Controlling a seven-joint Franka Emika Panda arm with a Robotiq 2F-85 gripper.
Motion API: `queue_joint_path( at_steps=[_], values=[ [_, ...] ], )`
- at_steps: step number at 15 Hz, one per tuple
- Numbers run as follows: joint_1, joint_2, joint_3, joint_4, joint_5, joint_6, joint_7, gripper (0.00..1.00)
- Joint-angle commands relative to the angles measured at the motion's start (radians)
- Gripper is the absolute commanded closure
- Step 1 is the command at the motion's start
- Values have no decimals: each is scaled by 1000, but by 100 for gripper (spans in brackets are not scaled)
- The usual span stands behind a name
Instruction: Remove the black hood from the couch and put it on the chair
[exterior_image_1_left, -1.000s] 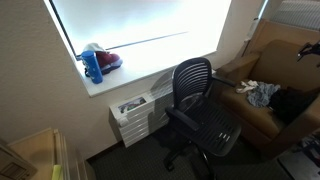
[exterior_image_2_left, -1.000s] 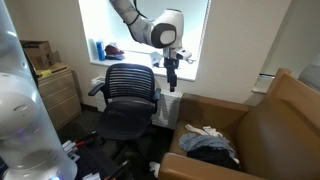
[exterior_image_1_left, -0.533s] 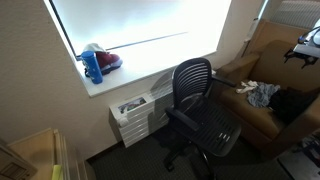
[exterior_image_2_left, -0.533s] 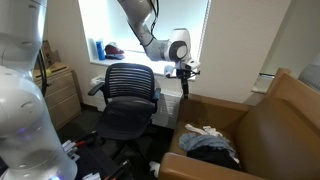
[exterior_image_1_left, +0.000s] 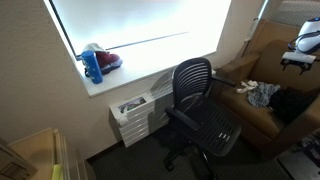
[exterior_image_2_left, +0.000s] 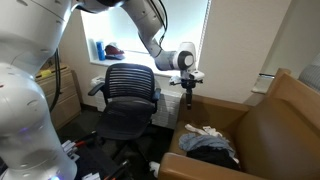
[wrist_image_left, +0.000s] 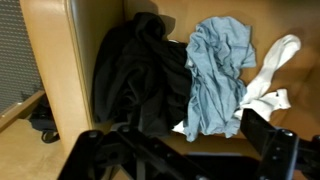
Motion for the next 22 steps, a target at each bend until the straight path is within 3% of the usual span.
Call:
queue_joint_path(
  at_steps=[1,4,6,7,11,13,16,18,21,22],
  values=[
    [3,239,-43,253,25,-141,122,0],
    [-74,365,20,417,124,-344,60,0],
    [-91,434,28,528,177,-492,79,0],
    [-51,368,0,395,134,-369,96,0],
    [-71,431,9,503,160,-460,96,0],
    [-82,437,24,506,108,-508,-50,0],
    [-83,527,4,623,58,-614,-166,0],
    [-68,598,-35,723,3,-719,-162,0],
    [-116,674,-6,880,75,-868,-129,0],
    [-80,607,-23,739,38,-769,-122,0]
  ],
)
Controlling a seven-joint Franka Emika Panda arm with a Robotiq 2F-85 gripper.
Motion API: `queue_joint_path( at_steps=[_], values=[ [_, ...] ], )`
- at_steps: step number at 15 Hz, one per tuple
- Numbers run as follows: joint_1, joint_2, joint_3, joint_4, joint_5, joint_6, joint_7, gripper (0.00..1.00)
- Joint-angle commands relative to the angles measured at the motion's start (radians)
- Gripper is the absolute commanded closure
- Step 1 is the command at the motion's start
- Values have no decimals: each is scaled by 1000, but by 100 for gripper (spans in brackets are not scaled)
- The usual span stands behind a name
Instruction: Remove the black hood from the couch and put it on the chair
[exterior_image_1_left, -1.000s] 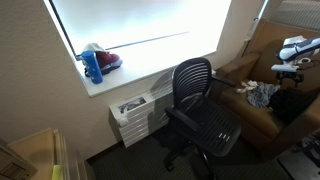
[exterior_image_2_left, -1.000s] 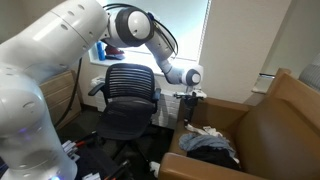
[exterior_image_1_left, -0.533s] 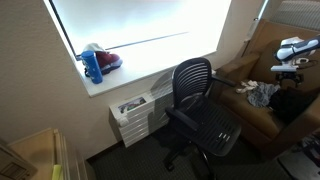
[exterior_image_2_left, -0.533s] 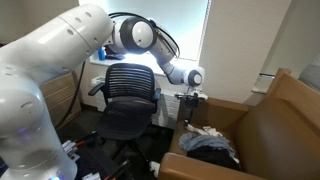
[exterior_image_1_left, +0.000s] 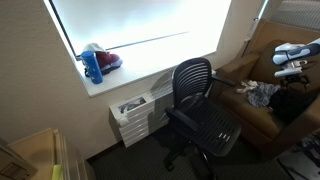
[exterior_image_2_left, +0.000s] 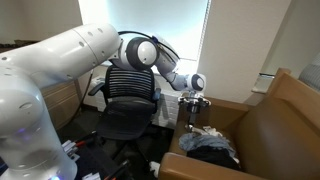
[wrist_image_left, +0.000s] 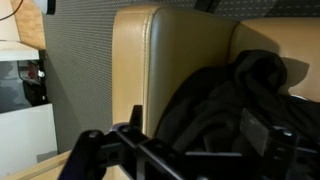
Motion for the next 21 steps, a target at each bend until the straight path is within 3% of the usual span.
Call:
queue_joint_path(
  at_steps=[1,4,6,7,8,13,14,20,21],
  values=[
    [-6,22,1,40,12,-34,0,0],
    [-15,48,2,94,20,-65,0,0],
    [2,72,-13,93,-62,-5,-84,0],
    [-17,150,-10,207,-32,-75,-12,0],
    [-35,180,-4,241,15,-16,99,0],
    [-100,371,41,474,146,103,256,0],
    [-97,283,70,328,141,187,291,0],
    [-126,286,98,414,189,376,428,0],
    [-111,283,88,396,161,318,398,0]
  ],
)
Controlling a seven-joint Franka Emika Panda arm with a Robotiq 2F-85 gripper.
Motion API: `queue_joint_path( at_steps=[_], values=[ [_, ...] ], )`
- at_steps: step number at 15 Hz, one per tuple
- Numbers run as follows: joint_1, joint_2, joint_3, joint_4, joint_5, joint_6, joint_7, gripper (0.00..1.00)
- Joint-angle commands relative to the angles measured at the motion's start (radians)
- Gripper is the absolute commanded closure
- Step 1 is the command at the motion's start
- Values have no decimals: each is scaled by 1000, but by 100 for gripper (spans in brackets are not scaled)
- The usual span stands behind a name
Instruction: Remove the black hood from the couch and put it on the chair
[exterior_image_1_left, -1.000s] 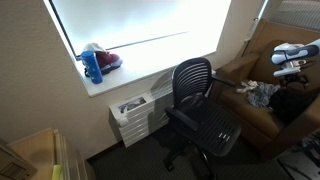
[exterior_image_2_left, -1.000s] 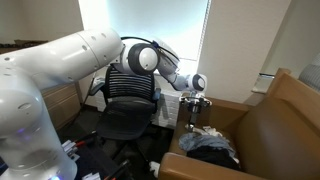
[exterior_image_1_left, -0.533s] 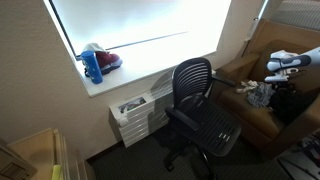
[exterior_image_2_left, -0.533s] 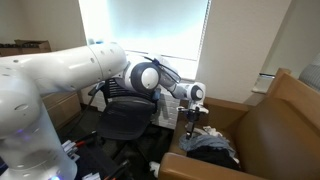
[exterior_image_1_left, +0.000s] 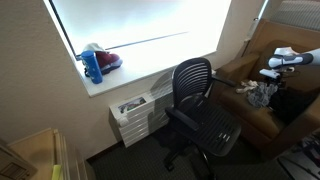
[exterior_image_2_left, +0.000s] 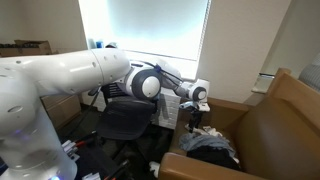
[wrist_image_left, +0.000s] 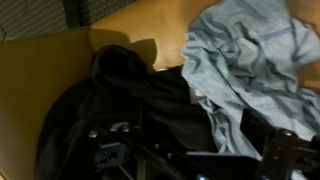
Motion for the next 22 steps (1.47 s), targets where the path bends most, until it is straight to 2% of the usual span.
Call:
queue_joint_path(
  at_steps=[1,4,5,6,10,11,13,14,15,17,19,20,22],
  values=[
    [-6,-3,10,10,-10,19,19,0],
    [0,-7,6,-10,-19,59,42,0],
    [4,-7,3,-39,-20,141,86,0],
    [-17,-7,34,-62,4,255,84,0],
    [-2,4,6,-162,7,569,203,0],
    [7,8,-18,-177,6,605,254,0],
    [21,11,-58,-168,9,438,333,0],
    [10,11,-49,-153,9,362,323,0],
    [5,11,-33,-160,-3,448,299,0],
    [3,9,-37,-159,-7,389,313,0],
    [3,8,-37,-159,-7,384,315,0],
    [-9,8,-14,-163,-1,414,277,0],
    [-5,8,-12,-189,7,449,310,0]
  ],
)
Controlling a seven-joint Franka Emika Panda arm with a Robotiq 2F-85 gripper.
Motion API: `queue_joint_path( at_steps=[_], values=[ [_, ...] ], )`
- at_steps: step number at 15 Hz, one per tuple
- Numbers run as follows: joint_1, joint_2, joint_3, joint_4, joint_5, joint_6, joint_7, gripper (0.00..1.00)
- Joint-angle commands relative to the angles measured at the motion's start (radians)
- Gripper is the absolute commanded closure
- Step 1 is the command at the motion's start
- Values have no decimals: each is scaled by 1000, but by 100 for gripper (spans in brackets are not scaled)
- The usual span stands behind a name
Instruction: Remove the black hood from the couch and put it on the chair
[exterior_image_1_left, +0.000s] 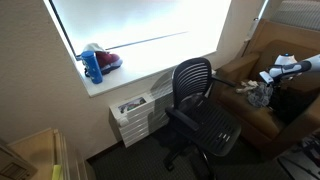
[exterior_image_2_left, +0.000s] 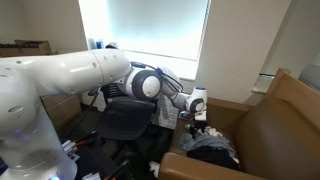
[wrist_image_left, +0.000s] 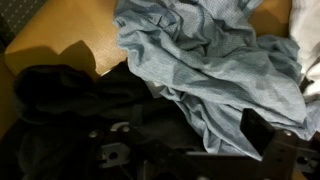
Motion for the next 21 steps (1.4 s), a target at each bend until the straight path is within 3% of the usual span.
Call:
queue_joint_path(
  at_steps=[1,12,15,18,21],
  values=[
    [-27,0,58,-23,29,2,-44,0],
    [-2,1,43,-47,17,-29,-31,0],
    [24,0,-9,-104,6,9,100,0],
    [22,1,-17,-118,7,-8,157,0],
    [10,1,9,-130,17,108,158,0]
  ],
)
